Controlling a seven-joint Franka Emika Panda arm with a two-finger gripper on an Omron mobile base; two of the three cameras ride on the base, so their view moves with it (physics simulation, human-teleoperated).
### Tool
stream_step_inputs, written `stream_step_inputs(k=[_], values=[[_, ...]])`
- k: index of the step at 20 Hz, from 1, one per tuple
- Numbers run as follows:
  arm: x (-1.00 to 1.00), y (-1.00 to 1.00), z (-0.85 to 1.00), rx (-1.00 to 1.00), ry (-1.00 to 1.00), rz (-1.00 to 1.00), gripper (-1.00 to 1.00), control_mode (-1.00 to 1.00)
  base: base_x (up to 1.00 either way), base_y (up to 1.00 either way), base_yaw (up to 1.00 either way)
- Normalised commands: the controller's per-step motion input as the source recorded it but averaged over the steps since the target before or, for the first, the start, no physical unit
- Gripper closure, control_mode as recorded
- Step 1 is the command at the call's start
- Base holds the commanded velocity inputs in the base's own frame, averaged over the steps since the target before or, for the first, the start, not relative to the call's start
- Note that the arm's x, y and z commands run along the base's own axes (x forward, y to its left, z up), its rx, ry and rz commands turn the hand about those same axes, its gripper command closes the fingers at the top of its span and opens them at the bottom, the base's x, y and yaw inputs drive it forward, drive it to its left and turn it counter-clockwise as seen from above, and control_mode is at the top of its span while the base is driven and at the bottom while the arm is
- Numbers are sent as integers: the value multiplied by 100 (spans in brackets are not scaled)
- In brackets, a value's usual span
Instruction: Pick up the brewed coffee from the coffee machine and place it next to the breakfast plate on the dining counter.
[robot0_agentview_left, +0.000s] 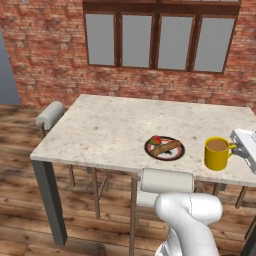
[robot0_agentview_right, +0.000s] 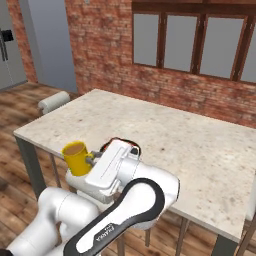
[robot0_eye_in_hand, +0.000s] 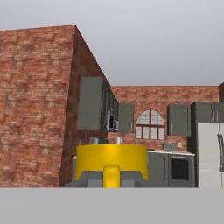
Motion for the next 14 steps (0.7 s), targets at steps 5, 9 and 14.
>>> stream_step_inputs(k=[5,9,14], values=[[56,-54,-8,0,0,-20,100,-100,0,0,0],[60,-50,-5,-1,0,-19,100,-100,0,0,0],[48,-16,0,-10,0,-15,100,-100,0,0,0]])
